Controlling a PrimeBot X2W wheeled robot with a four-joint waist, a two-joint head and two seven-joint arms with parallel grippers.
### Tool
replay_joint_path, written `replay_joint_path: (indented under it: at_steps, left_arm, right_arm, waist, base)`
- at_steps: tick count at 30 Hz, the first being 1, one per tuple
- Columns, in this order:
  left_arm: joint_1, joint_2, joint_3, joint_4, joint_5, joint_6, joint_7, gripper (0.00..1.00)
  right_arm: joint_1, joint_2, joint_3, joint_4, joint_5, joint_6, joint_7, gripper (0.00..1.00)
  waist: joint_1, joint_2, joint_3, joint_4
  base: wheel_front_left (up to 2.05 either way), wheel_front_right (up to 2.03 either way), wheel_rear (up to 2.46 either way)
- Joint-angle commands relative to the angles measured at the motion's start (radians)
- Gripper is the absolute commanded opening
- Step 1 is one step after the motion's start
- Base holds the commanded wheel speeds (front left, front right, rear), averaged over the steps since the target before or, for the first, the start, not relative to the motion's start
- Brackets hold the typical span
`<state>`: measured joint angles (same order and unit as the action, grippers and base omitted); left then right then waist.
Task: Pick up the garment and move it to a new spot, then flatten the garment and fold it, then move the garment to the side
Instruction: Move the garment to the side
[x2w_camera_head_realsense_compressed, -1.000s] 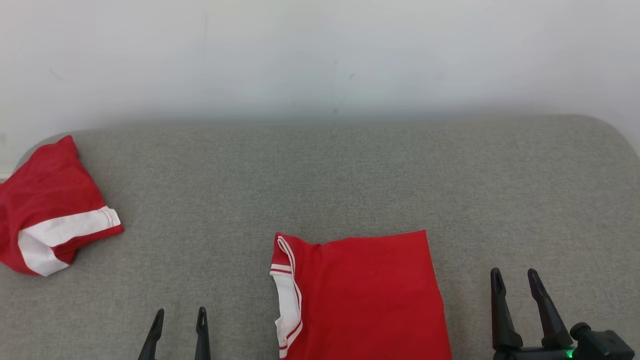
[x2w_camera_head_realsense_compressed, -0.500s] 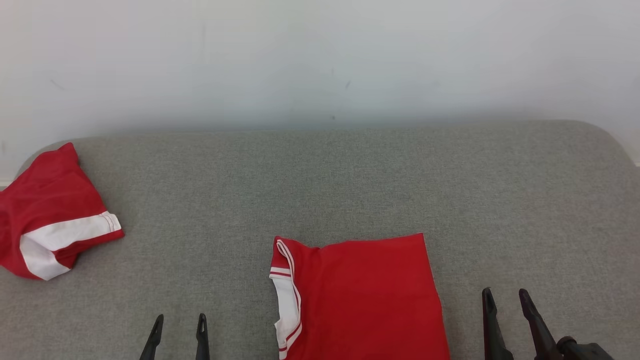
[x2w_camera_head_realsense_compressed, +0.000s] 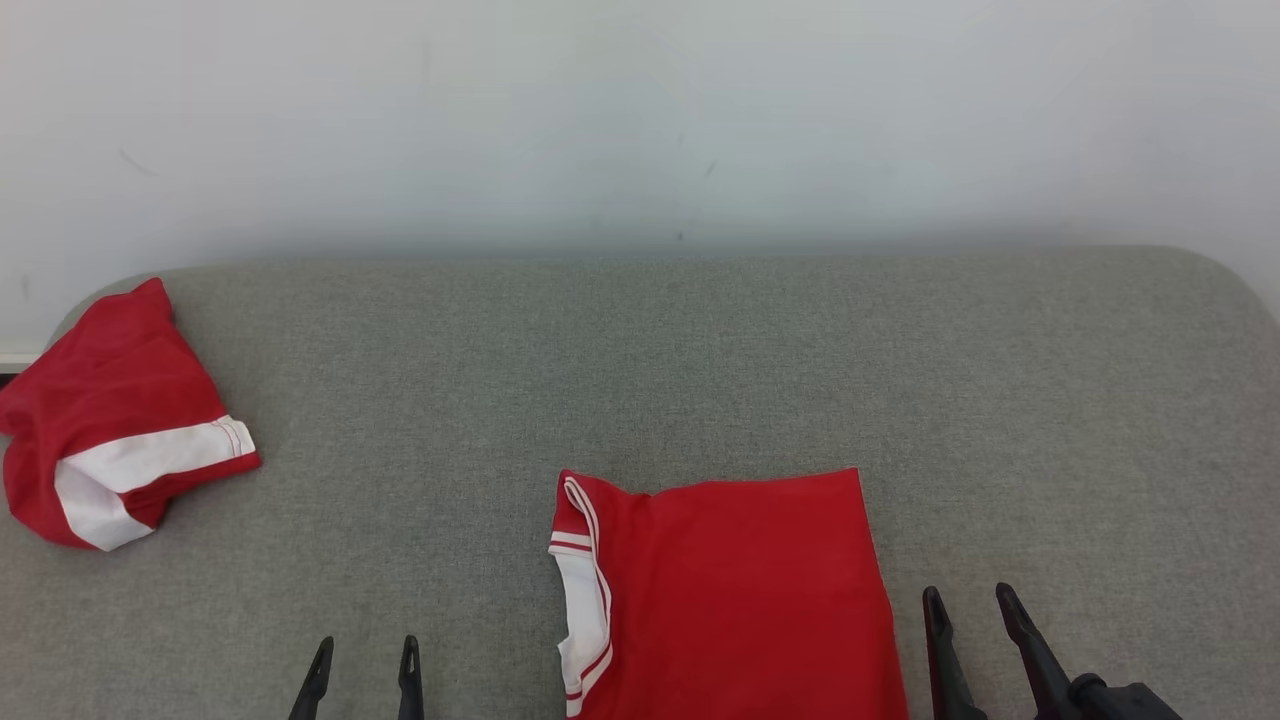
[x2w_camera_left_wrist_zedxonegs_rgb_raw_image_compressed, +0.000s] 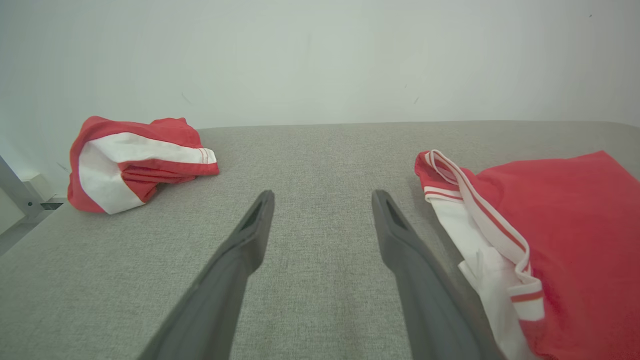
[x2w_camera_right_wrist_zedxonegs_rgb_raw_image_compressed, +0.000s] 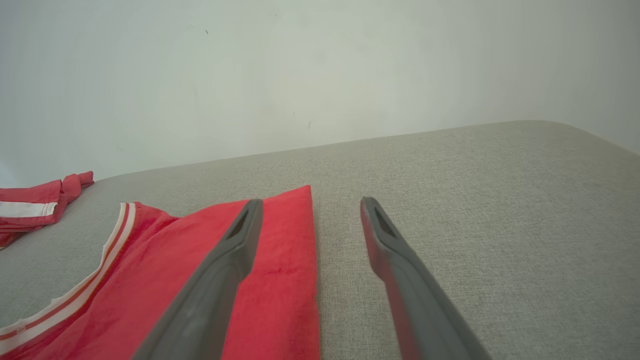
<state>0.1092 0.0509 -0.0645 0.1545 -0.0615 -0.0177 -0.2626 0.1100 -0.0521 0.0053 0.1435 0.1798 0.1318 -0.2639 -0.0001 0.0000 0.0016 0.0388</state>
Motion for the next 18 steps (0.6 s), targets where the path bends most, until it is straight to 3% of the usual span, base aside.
replay_joint_path:
  at_steps: [1, 18]
  left_arm:
    - [0.013, -0.001, -0.001, 0.005, -0.001, 0.001, -0.003, 1.0]
    - [0.007, -0.001, -0.005, 0.009, 0.002, 0.004, -0.003, 1.0]
  right_arm:
    - [-0.002, 0.003, 0.003, 0.002, -0.001, -0.003, 0.0, 1.0]
    - [-0.002, 0.003, 0.005, 0.004, 0.0, -0.003, 0.0, 1.0]
  waist:
    - [0.0001, 0.0, 0.001, 0.001]
    - [0.0001, 0.0, 0.005, 0.002]
  base:
    - [0.0, 0.0, 0.0]
    - [0.0, 0.0, 0.0]
